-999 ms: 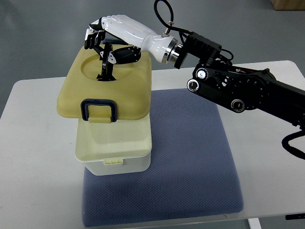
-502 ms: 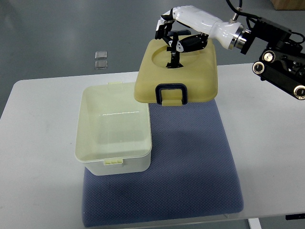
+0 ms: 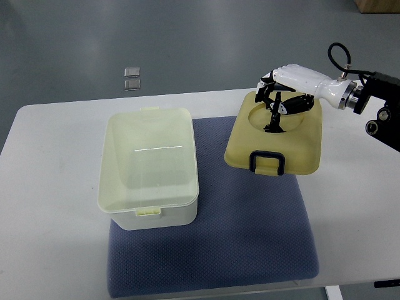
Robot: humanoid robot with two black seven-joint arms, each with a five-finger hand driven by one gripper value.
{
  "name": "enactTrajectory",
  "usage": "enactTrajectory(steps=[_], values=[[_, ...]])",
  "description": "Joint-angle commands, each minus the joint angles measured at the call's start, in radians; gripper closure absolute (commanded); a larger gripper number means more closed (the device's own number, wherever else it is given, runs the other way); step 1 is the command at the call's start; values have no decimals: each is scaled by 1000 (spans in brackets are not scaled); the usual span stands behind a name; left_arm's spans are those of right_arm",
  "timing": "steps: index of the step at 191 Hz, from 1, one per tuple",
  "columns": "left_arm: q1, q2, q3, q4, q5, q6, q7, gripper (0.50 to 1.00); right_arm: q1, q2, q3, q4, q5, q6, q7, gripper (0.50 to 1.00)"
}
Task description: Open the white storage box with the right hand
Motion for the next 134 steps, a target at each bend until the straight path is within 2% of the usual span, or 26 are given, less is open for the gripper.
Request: enactTrajectory(steps=[1, 49, 64, 75, 76, 77, 78, 79, 80, 81, 82, 83, 86, 94, 98, 107, 134], values=[[0, 0, 0, 0, 0, 0, 0, 500, -17, 11, -25, -3, 0, -18, 0, 1000], [0, 0, -2, 0, 0, 0, 0, 500, -40, 67, -86, -3, -2, -59, 0, 1000], [0, 0, -3, 2, 0, 0, 0, 500, -40, 79, -98, -3, 0, -59, 0, 961], [0, 0, -3, 3, 0, 0, 0, 500, -40, 90, -98, -3, 0, -59, 0, 883], [0, 0, -3, 3, 0, 0, 0, 500, -42, 91, -98, -3, 0, -59, 0, 857], [0, 0, -3, 3, 0, 0, 0, 500, -42, 91, -98, -3, 0, -59, 0, 857], [1, 0, -3, 3, 0, 0, 0, 500, -42, 93, -98, -3, 0, -59, 0, 826], [1, 0, -3, 3, 0, 0, 0, 500, -42, 93, -98, -3, 0, -59, 0, 826], [0, 0, -3, 3, 0, 0, 0, 500, -42, 94, -98, -3, 0, -59, 0, 796], [0, 0, -3, 3, 0, 0, 0, 500, -42, 94, -98, -3, 0, -59, 0, 795], [1, 0, -3, 3, 0, 0, 0, 500, -43, 94, -98, -2, 0, -59, 0, 765], [1, 0, -3, 3, 0, 0, 0, 500, -43, 94, -98, -2, 0, -59, 0, 765], [0, 0, -3, 3, 0, 0, -2, 500, -46, 94, -98, -2, 0, -59, 0, 718], [0, 0, -3, 3, 0, 0, 0, 500, -51, 94, -100, -2, 0, -58, 0, 667], [0, 0, -3, 3, 0, 0, 0, 500, -52, 93, -100, -2, 0, -55, 0, 656], [0, 0, -3, 3, 0, 0, 0, 500, -54, 91, -107, -2, 0, -44, 0, 575], [0, 0, 0, 0, 0, 0, 0, 500, -39, 79, -167, 3, 0, -32, 0, 570]])
